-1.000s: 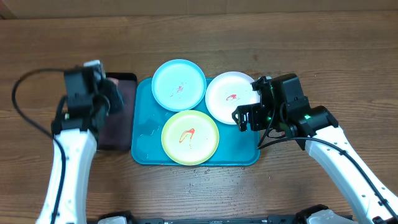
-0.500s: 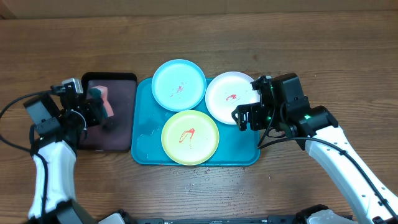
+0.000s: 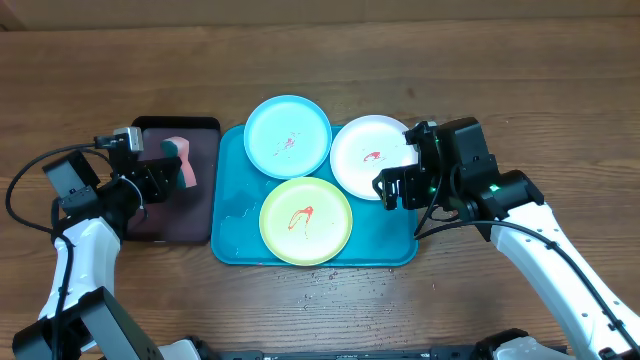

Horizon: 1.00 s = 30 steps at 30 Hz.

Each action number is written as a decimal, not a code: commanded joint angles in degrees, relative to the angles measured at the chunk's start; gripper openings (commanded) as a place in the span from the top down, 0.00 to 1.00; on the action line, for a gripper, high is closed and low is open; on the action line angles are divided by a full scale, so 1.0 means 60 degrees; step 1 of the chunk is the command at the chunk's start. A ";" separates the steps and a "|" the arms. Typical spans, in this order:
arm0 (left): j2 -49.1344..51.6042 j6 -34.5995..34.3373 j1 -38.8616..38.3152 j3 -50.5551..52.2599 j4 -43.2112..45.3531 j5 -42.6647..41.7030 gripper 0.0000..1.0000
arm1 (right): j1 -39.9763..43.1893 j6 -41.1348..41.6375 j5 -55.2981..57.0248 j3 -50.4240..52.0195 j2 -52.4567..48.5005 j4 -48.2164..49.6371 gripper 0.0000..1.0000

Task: Clean dirty plates on tray and stack at the side

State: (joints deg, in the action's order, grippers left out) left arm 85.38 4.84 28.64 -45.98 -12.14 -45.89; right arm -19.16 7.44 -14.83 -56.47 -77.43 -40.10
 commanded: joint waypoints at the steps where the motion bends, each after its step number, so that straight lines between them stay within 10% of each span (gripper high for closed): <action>1: -0.0073 0.0229 0.0044 0.0018 0.0073 -0.0368 0.96 | -0.0022 -0.0066 -0.0047 -0.0251 0.0076 0.0051 0.00; 10: -0.0073 0.0066 0.0007 0.0018 0.0058 -0.0248 0.96 | -0.0022 -0.0058 -0.0364 -0.0251 0.0058 0.0022 0.00; 21: -0.0073 -0.1381 -0.2736 -0.0736 -0.2419 0.4240 0.96 | -0.0586 -0.0066 -0.1370 -0.0200 -0.1825 -0.0313 0.01; 30: -0.0069 -0.2084 -0.5810 -0.2747 -0.4739 0.4393 0.96 | -0.1129 -0.0058 -0.1366 -0.0200 -0.3060 -0.0091 0.35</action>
State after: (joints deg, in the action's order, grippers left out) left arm 85.41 -3.92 -1.06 -60.38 -39.94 -20.51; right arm -25.08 7.29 -22.37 -56.49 -94.37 -41.56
